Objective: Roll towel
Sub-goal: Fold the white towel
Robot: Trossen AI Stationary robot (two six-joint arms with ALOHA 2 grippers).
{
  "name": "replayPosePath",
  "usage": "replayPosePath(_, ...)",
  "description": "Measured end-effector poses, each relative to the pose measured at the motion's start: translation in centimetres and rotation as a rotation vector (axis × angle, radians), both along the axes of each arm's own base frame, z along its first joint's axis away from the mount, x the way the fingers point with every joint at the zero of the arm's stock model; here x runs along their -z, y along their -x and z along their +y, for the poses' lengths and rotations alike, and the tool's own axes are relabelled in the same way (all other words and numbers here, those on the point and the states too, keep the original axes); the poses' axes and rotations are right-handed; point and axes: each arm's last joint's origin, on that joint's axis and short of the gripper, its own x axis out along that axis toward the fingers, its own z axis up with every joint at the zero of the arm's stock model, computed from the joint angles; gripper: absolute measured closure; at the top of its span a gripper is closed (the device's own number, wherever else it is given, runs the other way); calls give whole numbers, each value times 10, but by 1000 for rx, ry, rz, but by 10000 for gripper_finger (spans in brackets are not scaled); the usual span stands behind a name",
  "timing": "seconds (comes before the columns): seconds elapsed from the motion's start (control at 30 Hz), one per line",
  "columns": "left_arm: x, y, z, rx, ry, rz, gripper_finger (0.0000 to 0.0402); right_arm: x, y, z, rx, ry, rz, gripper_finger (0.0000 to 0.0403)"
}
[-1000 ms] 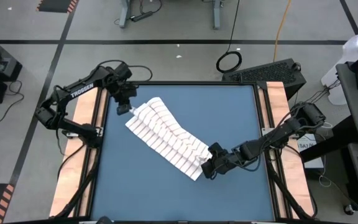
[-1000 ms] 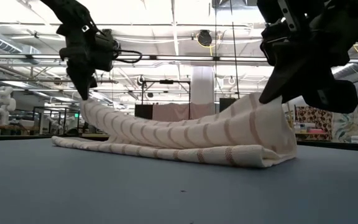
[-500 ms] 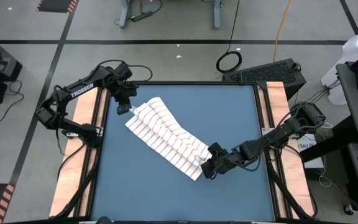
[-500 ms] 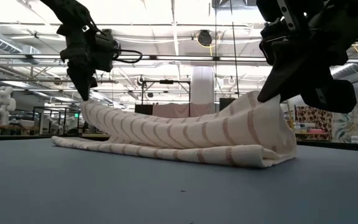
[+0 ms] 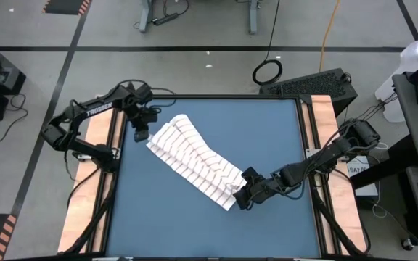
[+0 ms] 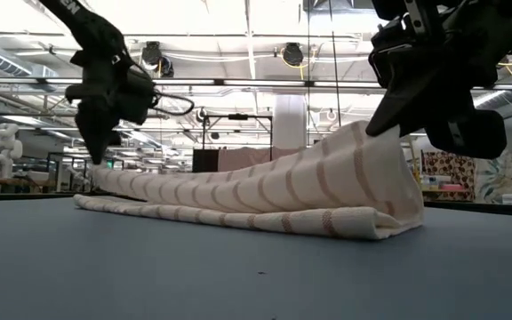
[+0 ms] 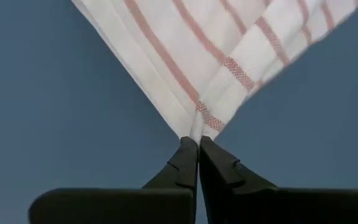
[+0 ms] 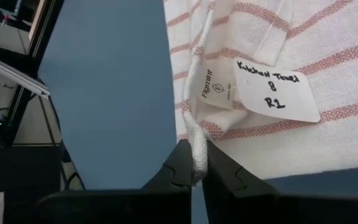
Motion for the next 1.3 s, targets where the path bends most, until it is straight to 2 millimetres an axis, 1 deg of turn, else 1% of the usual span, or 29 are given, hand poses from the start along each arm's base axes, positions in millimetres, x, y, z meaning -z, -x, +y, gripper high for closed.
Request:
replayPosePath(0.17,11,3,-4,-8,22,18,391,0,0,1,-3,-1,-1,399)
replayPosePath(0.27,14,2,-3,-29,2,7,389,0,0,1,-4,-1,-1,399)
replayPosePath(0.33,15,1,-1,-33,-14,-4,380,0,0,1,-5,-2,-1,399)
replayPosePath(0.47,14,0,0,-32,-31,-17,342,0,0,1,-4,-4,0,399)
replayPosePath(0.6,14,1,-1,-44,-16,-2,290,0,0,1,-3,-4,0,399)
replayPosePath(0.7,8,0,0,-56,-12,2,250,0,0,1,-4,-4,0,399)
replayPosePath(0.8,5,-2,1,-51,-28,-11,228,0,0,1,-4,-4,0,399)
replayPosePath(0.9,2,-8,8,-62,-87,-61,225,0,0,1,-5,-3,0,399)
replayPosePath(1.07,-10,-22,27,-209,-236,-184,224,0,0,1,-5,-3,0,399)
replayPosePath(1.17,-16,-33,39,-226,-323,-275,224,0,0,1,-5,-2,0,399)
replayPosePath(1.23,-14,-41,47,-228,-372,-310,224,0,0,1,-5,-2,0,399)
replayPosePath(1.3,-7,-49,56,-248,-352,-320,224,0,0,1,-5,-3,0,399)
